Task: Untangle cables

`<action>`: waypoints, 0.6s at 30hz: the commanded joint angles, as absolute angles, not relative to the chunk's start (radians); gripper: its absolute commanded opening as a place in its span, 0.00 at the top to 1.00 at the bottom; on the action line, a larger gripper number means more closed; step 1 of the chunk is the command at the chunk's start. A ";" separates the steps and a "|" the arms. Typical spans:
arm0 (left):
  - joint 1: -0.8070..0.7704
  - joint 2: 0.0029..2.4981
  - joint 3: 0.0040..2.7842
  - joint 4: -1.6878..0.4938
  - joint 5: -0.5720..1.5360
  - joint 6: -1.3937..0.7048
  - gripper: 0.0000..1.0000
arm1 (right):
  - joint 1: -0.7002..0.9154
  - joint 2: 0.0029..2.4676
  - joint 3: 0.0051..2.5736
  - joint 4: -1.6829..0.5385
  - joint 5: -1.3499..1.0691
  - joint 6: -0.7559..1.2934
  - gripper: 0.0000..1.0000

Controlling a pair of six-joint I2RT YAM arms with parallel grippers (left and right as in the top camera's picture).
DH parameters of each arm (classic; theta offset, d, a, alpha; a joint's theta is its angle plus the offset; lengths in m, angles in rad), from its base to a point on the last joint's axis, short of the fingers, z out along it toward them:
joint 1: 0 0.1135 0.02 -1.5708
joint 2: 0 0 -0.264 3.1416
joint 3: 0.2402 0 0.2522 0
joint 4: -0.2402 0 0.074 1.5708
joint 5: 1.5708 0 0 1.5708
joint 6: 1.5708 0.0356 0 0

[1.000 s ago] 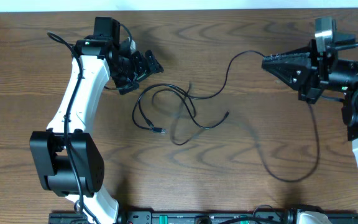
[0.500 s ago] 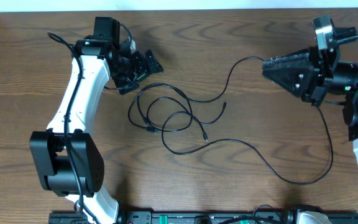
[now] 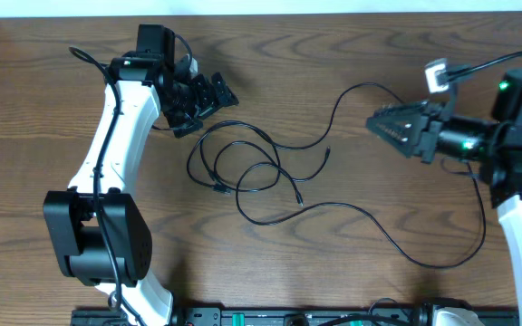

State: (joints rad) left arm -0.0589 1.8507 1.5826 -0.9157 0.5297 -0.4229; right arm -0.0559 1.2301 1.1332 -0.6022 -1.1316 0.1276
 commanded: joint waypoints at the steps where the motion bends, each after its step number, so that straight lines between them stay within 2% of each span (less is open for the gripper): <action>1: -0.056 1.835 1.603 -0.918 0.538 -0.432 0.02 | -0.013 1.231 1.074 -0.603 -0.969 0.100 0.60; 10: -0.056 1.835 1.603 -0.918 0.538 -0.432 0.02 | 0.088 1.231 0.853 -0.573 -0.607 0.221 0.57; 18: -0.056 1.835 1.603 -0.919 0.539 -0.432 0.02 | 0.133 1.231 0.656 -0.425 -0.566 0.350 0.54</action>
